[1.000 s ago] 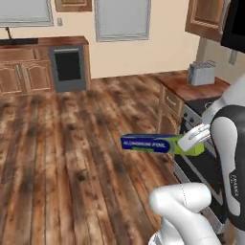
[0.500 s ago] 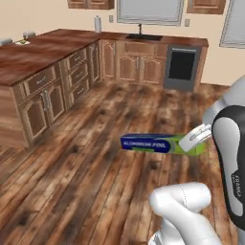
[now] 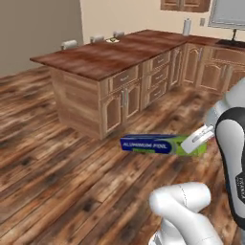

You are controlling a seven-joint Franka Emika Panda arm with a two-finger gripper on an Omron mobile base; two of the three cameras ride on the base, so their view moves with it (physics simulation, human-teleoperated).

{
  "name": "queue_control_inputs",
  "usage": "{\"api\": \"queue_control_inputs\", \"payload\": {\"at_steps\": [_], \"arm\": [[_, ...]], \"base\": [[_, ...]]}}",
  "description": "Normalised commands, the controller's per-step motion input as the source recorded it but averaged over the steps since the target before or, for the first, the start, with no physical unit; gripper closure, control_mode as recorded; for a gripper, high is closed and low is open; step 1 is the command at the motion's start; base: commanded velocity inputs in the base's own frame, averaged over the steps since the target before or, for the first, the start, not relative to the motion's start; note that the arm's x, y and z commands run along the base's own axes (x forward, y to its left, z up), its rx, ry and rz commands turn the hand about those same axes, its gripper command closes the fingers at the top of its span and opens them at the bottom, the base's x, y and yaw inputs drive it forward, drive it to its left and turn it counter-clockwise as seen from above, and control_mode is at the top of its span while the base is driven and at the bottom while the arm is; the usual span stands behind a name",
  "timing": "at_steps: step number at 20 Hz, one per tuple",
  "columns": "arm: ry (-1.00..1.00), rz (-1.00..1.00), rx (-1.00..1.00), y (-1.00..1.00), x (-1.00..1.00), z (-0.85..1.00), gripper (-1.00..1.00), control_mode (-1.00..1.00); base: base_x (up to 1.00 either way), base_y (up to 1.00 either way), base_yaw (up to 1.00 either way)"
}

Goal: Retrieve the tupperware and aluminum foil from the cabinet and place them on the dining counter near the plate with lemon wedges to prepare for storing leftovers.

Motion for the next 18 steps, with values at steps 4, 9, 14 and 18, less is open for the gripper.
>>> {"api": "queue_control_inputs", "payload": {"at_steps": [4,9,14,18], "arm": [[0.0,0.0,0.0,0.0,0.0,0.0,1.0,1.0],[0.0,0.0,0.0,0.0,0.0,0.0,1.0,1.0],[0.0,0.0,0.0,0.0,0.0,0.0,1.0,1.0],[0.0,0.0,0.0,0.0,0.0,0.0,1.0,1.0]], "base": [[1.0,0.35,0.47],[1.0,0.28,0.4],[1.0,0.17,0.22],[1.0,0.16,0.01]]}}
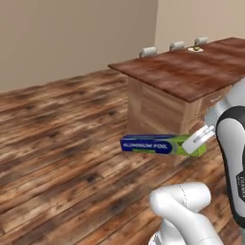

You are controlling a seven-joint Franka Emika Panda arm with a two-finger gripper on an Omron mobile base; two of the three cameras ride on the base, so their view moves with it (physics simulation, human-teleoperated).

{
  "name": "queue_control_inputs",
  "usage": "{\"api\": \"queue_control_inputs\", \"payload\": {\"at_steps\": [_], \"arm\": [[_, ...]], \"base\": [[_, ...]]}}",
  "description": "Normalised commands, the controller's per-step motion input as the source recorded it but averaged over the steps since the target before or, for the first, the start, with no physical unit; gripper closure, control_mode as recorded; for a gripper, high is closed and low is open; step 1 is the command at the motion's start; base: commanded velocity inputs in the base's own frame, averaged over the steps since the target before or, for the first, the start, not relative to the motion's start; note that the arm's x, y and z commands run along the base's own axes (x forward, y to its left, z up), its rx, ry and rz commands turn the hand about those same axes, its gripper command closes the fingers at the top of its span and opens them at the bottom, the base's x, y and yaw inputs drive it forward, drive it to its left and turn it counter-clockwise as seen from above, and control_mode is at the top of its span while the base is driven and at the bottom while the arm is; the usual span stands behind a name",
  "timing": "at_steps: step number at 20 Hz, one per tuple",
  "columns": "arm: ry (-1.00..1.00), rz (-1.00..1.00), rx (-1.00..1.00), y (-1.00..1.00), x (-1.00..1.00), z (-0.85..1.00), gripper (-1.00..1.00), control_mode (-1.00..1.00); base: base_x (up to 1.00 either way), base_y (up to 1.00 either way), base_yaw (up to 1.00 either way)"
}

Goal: Retrieve the tupperware and aluminum foil from the cabinet and place them on the dining counter near the plate with lemon wedges to prepare for storing leftovers.

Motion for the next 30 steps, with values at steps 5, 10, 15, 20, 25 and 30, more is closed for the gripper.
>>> {"api": "queue_control_inputs", "payload": {"at_steps": [5,10,15,20,25,30], "arm": [[0.0,0.0,0.0,0.0,0.0,0.0,1.0,1.0],[0.0,0.0,0.0,0.0,0.0,0.0,1.0,1.0],[0.0,0.0,0.0,0.0,0.0,0.0,1.0,1.0],[0.0,0.0,0.0,0.0,0.0,0.0,1.0,1.0],[0.0,0.0,0.0,0.0,0.0,0.0,1.0,1.0],[0.0,0.0,0.0,0.0,0.0,0.0,1.0,1.0]], "base": [[0.95,0.25,-0.13],[0.7,0.19,-0.41],[0.87,0.11,-0.54],[0.87,0.79,-0.44],[0.97,1.0,-0.14],[1.0,1.0,0.08]]}}
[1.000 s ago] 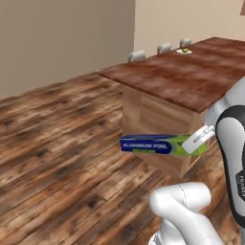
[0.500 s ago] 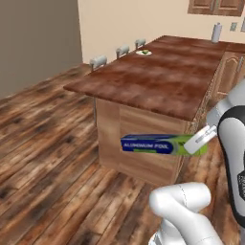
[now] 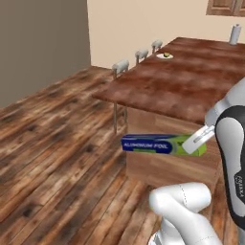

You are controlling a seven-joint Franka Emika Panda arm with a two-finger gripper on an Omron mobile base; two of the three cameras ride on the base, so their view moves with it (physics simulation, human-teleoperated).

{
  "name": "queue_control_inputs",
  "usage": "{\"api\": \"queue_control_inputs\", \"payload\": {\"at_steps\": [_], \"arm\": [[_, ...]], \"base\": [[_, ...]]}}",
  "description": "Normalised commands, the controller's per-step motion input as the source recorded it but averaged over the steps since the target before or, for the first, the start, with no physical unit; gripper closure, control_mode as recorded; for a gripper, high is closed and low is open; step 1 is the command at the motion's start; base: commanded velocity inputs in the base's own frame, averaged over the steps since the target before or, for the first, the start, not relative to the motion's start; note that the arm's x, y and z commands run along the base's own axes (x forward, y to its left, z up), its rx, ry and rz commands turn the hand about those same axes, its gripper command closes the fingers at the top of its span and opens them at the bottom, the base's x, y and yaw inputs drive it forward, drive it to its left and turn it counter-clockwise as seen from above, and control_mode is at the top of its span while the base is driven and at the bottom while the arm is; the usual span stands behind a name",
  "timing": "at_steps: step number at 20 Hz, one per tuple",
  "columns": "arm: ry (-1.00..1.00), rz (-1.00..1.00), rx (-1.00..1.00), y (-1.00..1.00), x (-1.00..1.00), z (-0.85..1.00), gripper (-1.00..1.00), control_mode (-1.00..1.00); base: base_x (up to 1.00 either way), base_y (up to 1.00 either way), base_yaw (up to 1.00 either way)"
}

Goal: Retrieve the tupperware and aluminum foil from the cabinet and place them on the dining counter near the plate with lemon wedges to prepare for storing leftovers.

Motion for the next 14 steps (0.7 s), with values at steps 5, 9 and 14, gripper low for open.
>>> {"api": "queue_control_inputs", "payload": {"at_steps": [5,9,14], "arm": [[0.0,0.0,0.0,0.0,0.0,0.0,1.0,1.0],[0.0,0.0,0.0,0.0,0.0,0.0,1.0,1.0],[0.0,0.0,0.0,0.0,0.0,0.0,1.0,1.0]], "base": [[1.0,0.94,0.24],[1.0,0.8,0.23],[1.0,0.56,0.11]]}}
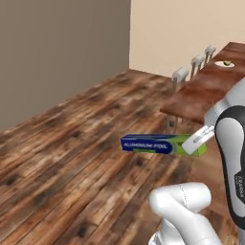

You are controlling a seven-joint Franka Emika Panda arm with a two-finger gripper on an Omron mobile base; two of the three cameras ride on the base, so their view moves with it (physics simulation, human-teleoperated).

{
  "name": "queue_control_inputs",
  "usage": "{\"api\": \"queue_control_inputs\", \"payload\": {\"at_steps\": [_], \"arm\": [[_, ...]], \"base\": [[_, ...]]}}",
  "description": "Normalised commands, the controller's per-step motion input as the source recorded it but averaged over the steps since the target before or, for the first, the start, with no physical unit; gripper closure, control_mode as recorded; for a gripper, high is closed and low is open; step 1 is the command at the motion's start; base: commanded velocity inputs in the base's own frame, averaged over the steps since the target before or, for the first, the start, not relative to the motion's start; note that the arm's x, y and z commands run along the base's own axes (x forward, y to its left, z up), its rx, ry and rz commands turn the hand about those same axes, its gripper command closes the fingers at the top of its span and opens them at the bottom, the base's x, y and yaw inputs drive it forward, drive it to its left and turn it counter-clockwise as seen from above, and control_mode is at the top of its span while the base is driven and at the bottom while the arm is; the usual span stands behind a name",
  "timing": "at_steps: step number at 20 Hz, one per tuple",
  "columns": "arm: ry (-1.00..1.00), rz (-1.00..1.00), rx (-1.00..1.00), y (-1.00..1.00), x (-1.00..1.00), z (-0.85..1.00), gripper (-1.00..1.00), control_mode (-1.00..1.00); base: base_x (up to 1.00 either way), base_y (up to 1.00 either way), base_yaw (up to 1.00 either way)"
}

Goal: Retrieve the tupperware and aluminum foil from the cabinet and place them on the dining counter near the plate with lemon wedges to prepare for storing leftovers.

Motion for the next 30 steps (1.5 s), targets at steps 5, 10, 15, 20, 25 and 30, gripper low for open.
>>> {"api": "queue_control_inputs", "payload": {"at_steps": [5,10,15,20,25,30], "arm": [[0.0,0.0,0.0,0.0,0.0,0.0,1.0,1.0],[0.0,0.0,0.0,0.0,0.0,0.0,1.0,1.0],[0.0,0.0,0.0,0.0,0.0,0.0,1.0,1.0],[0.0,0.0,0.0,0.0,0.0,0.0,1.0,1.0],[0.0,0.0,0.0,0.0,0.0,0.0,1.0,1.0],[0.0,0.0,0.0,0.0,0.0,0.0,1.0,1.0]], "base": [[1.0,0.46,-0.1],[1.0,0.51,-0.3],[1.0,0.49,-0.37],[0.98,0.32,-0.43],[0.79,0.25,-0.48],[0.72,0.21,-0.49]]}}
